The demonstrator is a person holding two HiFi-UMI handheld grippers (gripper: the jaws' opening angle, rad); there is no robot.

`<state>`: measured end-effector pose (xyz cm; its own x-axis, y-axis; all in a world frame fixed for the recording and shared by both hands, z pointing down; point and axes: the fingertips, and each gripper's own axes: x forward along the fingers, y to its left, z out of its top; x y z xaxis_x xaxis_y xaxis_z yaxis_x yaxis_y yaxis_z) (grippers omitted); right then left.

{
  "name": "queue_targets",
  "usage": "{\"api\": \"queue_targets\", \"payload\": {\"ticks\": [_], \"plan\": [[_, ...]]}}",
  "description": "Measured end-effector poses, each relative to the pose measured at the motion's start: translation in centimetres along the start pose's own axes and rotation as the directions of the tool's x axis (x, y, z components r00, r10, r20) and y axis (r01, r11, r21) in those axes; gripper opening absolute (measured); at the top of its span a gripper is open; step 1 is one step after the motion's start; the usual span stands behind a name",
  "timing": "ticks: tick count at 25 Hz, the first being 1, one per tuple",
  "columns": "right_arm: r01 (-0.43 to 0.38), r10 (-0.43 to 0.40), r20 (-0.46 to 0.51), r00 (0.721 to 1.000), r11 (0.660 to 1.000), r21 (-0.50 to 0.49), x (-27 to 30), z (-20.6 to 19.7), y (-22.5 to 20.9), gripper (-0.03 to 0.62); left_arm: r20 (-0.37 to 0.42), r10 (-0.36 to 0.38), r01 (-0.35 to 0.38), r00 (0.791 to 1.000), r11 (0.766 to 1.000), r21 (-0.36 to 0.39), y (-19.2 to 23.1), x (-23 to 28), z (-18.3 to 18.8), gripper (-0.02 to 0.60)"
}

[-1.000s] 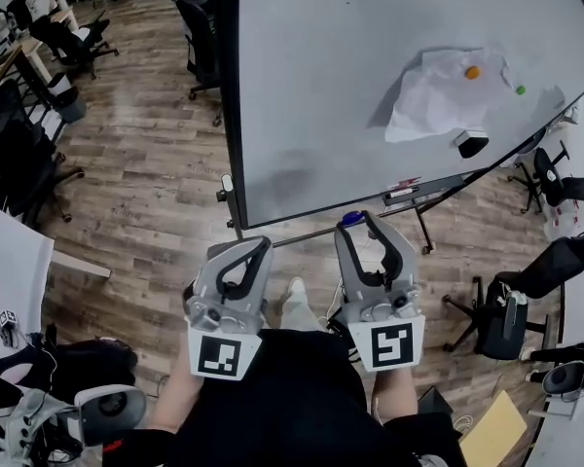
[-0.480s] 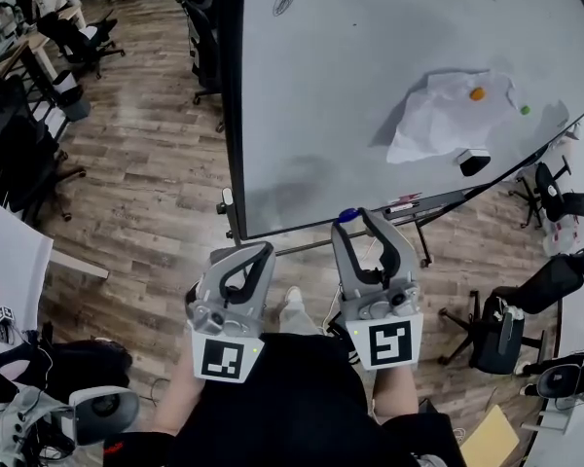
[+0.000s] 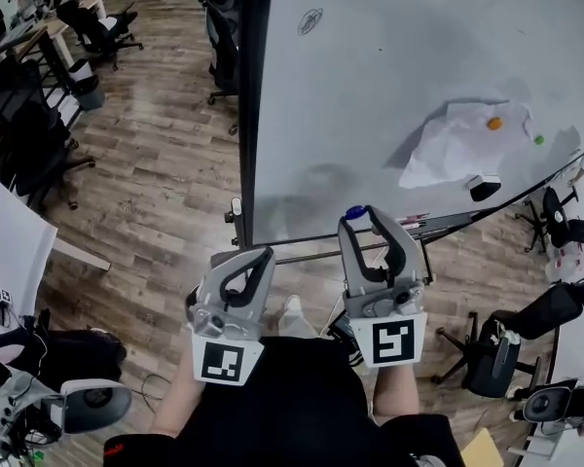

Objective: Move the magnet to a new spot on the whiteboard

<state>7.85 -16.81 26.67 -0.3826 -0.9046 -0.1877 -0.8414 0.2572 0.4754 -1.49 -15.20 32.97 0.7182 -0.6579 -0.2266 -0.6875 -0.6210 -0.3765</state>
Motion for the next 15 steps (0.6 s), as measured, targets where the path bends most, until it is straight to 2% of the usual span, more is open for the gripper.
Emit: {"api": "queue_targets", "payload": {"ticks": [15], "plan": [[-0.013,0.013,0.038,0.999,1.000,-0.003,3.5,-0.6,-2.5,0.126,-0.029,0.054,-0.054,0.998,0.998,0.033,1.3,2.2,-0.8,0.002]]}}
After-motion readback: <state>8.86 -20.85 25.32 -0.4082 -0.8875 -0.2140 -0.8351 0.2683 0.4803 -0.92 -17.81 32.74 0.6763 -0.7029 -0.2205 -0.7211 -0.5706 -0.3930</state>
